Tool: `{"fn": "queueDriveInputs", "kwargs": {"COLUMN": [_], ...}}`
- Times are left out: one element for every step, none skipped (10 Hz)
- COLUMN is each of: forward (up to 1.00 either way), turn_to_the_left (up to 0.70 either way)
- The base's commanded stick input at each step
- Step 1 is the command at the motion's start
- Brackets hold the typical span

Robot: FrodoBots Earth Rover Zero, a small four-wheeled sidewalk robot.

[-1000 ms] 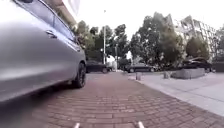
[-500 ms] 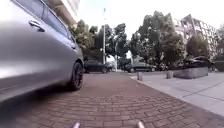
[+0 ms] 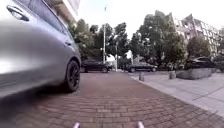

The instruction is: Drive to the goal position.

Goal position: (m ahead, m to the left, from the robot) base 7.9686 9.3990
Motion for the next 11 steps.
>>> {"fn": "queueDriveInputs", "kwargs": {"forward": [0.70, 0.70, 0.70, 0.70, 0.70, 0.70, 0.70, 0.70, 0.70, 0.70, 0.70], "turn_to_the_left": [0.00, 0.00, 0.00, 0.00, 0.00, 0.00, 0.00, 0.00, 0.00, 0.00, 0.00]}}
